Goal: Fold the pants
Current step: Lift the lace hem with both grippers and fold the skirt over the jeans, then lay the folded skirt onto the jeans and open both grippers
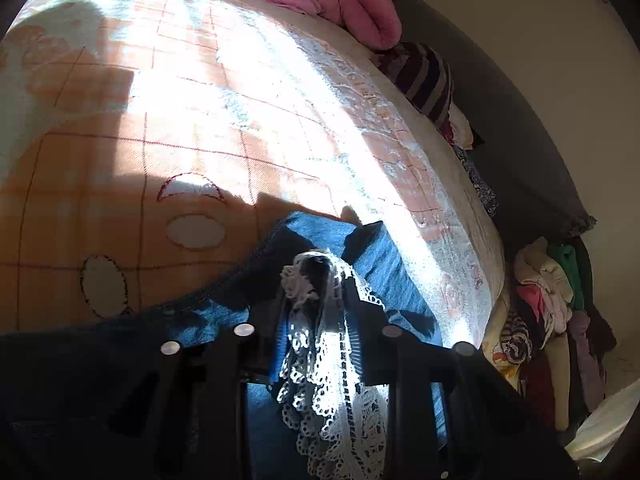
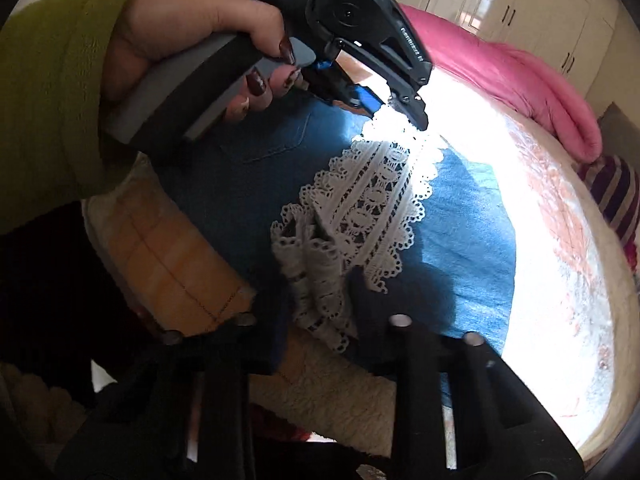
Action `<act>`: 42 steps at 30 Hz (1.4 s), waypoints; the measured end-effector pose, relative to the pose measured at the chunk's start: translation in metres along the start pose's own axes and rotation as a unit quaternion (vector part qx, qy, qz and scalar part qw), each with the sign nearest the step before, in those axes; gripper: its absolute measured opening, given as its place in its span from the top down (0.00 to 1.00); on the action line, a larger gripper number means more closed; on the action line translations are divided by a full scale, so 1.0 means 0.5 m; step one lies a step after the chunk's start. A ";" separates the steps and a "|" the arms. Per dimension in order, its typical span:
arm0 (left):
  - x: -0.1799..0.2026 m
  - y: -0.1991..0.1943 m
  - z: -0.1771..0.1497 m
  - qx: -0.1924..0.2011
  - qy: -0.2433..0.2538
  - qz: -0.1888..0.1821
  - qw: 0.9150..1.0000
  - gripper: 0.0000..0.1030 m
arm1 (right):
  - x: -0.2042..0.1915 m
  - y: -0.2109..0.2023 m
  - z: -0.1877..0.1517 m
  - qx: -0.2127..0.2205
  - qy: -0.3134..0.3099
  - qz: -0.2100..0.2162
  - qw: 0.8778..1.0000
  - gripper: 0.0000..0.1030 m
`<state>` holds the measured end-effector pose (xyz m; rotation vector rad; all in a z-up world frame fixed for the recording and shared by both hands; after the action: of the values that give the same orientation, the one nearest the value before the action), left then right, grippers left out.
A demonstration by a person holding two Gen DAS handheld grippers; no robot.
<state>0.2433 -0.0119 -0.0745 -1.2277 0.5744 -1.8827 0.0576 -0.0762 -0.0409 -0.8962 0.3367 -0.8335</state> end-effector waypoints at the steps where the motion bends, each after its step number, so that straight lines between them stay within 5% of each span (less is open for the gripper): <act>1: 0.005 -0.009 0.004 0.003 0.007 -0.002 1.000 0.80 | 0.006 -0.009 0.007 0.007 0.016 0.010 1.000 0.90; 5: 0.010 -0.058 0.038 0.031 0.018 -0.004 0.999 0.80 | 0.010 -0.045 0.053 0.047 0.035 0.049 0.997 0.90; 9: -0.037 -0.047 0.037 0.024 0.010 0.027 0.999 0.80 | -0.026 -0.008 0.060 0.025 -0.009 0.048 0.999 0.89; 16: -0.105 -0.019 0.007 0.020 -0.009 0.040 0.999 0.72 | -0.051 0.022 0.044 0.000 -0.047 0.062 0.997 0.69; 19: -0.097 -0.037 0.010 0.027 -0.001 0.051 0.998 0.52 | -0.026 -0.015 0.050 0.016 -0.009 0.104 0.994 0.67; 22: -0.071 -0.081 0.003 0.051 0.026 0.064 0.996 0.45 | 0.026 -0.068 0.038 0.049 0.051 0.122 0.990 0.60; 28: -0.002 -0.143 -0.059 0.062 0.077 0.075 0.992 0.31 | 0.135 -0.094 -0.015 0.049 0.123 0.074 0.988 0.59; 34: 0.050 -0.140 -0.172 0.038 0.124 0.087 0.988 0.31 | 0.178 -0.067 -0.048 0.028 0.136 0.066 0.988 0.59; 37: 0.045 -0.106 -0.222 0.003 0.154 0.122 0.980 0.31 | 0.189 -0.043 -0.073 -0.007 0.140 0.052 0.989 0.59; 42: 0.030 -0.095 -0.237 0.007 0.157 0.136 0.978 0.31 | 0.199 -0.035 -0.082 0.002 0.155 0.062 0.986 0.59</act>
<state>0.1155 -0.0025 -0.0823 -0.7980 0.8515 -1.8497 0.0894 -0.1802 -0.0444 -0.7338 0.6555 -0.8568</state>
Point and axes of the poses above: each gripper's, at about its wrist camera, not at the fingertips, and y roughly the way its jaws point, x to its right, z to its top, the point moved 4 cm from there along y, roughly the way its jaws point, and after that the axes turned 5 degrees about z, right-handed, at the moved point
